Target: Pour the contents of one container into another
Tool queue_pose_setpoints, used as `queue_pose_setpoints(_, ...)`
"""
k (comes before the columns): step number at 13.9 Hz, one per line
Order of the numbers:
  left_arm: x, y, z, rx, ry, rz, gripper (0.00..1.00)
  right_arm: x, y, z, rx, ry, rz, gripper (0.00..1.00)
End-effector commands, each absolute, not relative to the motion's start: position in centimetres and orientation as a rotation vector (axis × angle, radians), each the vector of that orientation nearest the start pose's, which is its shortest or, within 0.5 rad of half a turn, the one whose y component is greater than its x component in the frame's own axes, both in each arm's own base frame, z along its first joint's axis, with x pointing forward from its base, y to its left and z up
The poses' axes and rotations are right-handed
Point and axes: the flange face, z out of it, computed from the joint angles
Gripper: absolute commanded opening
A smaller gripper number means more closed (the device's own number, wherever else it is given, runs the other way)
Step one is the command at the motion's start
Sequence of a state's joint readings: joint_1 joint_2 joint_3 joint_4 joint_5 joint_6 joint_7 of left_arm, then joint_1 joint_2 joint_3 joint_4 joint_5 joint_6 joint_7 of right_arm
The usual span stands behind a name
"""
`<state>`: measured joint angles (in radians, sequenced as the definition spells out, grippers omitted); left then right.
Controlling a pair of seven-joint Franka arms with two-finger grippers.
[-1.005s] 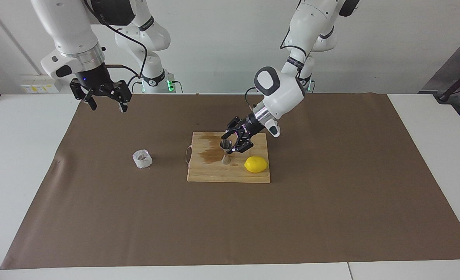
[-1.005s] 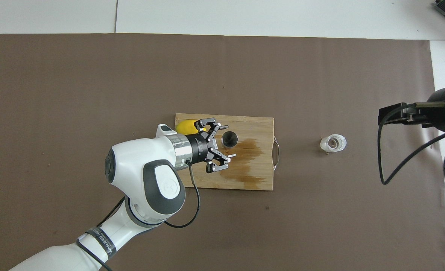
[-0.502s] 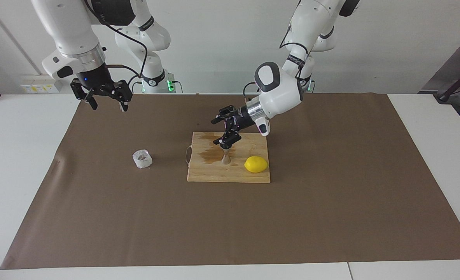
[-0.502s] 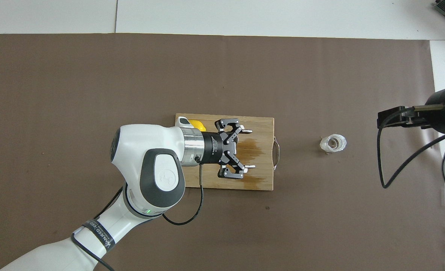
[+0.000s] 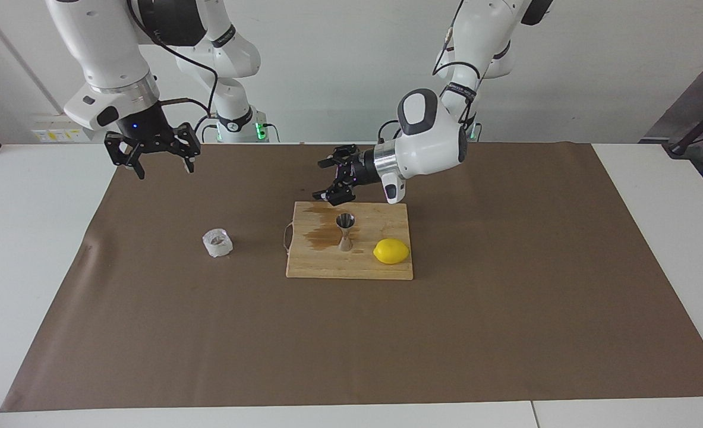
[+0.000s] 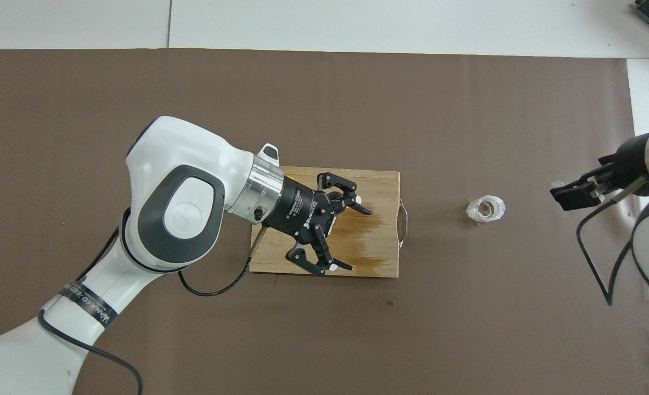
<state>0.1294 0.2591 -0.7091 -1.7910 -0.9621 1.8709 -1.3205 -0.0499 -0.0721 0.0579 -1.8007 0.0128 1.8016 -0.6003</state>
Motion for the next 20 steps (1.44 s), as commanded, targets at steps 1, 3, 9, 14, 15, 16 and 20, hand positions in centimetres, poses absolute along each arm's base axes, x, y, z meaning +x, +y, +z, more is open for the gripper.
queue_pose_setpoints(1, 50.1, -33.6, 48.8, -2.735, -1.498, 1.630, 1.00, 52.8, -0.1, 54.7, -2.842, -1.365, -0.197, 1.00)
queue_pose_setpoints(3, 50.2, -31.5, 49.8, -2.748, -1.356, 1.529, 1.00, 52.9, -0.3, 52.1, -2.671, -1.601, -0.209, 1.00)
queue_pose_setpoints(9, 52.6, -26.3, 50.5, -3.082, -0.848, 0.839, 1.00, 53.8, -5.1, 39.5, -2.221, -1.849, -0.349, 1.00)
queue_pose_setpoints(14, 54.0, -24.3, 52.6, -3.169, -0.269, 0.304, 1.00, 52.1, -5.2, 34.3, -2.152, -1.904, -0.381, 1.00)
queue_pose_setpoints(15, 54.4, -23.8, 53.2, -3.158, -0.100, 0.208, 1.00, 52.3, -5.1, 33.2, -2.125, -1.912, -0.419, 1.00)
queue_pose_setpoints(16, 54.5, -23.5, 54.3, -3.125, 0.048, 0.097, 1.00, 52.5, -5.3, 32.3, -2.093, -1.929, -0.468, 1.00)
queue_pose_setpoints(20, 53.6, -21.2, 57.8, -3.051, 0.072, -0.003, 1.00, 52.8, -5.0, 30.1, -2.065, -1.939, -0.497, 1.00)
